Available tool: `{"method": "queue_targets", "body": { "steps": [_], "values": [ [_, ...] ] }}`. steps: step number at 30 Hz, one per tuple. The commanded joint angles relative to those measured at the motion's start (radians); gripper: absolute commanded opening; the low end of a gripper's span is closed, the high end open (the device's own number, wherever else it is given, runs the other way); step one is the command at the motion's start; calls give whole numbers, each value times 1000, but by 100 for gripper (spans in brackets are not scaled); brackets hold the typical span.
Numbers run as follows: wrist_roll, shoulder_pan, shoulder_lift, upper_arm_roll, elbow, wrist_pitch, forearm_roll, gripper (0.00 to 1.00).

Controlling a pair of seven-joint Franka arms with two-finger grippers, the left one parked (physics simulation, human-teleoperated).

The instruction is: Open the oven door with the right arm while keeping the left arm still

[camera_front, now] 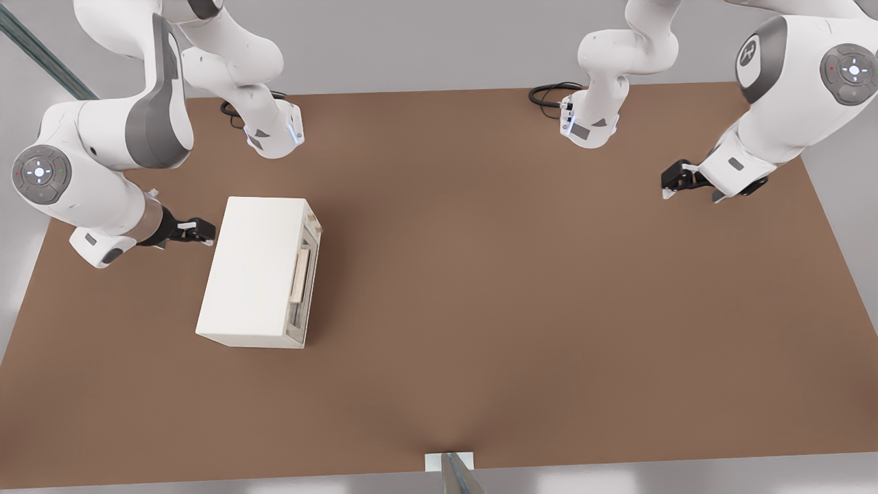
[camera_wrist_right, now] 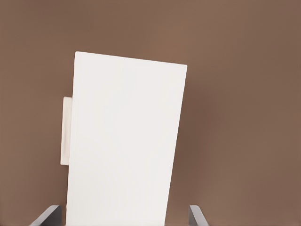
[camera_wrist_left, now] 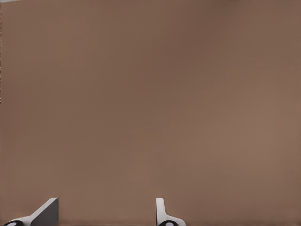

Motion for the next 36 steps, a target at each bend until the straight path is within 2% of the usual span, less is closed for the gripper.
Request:
{"method": "queue_targets", "body": {
  "steps": [1, 3, 4, 6, 7, 8, 12, 18, 20, 23, 28, 36],
  "values": [
    [8, 0, -1, 0, 1, -6, 1, 100],
    [10, 25, 5, 9, 1, -12, -21, 100],
    [7, 131, 37, 9, 5, -16, -123, 100],
    [10, 431, 213, 9, 61, -70, -469, 99],
    [8, 493, 304, 7, 133, -105, -510, 58],
    [8, 537, 347, 7, 142, -108, -571, 22],
    [31, 662, 476, 0, 153, -136, -777, 21],
    [303, 662, 620, -26, 147, -288, -954, 21],
    [439, 666, 651, -26, 148, -322, -954, 21],
    [441, 663, 651, -23, 150, -332, -941, 21],
    [472, 631, 656, -23, 148, -323, -791, 21],
    [521, 635, 665, -22, 144, -305, -739, 21]
  ]
}}
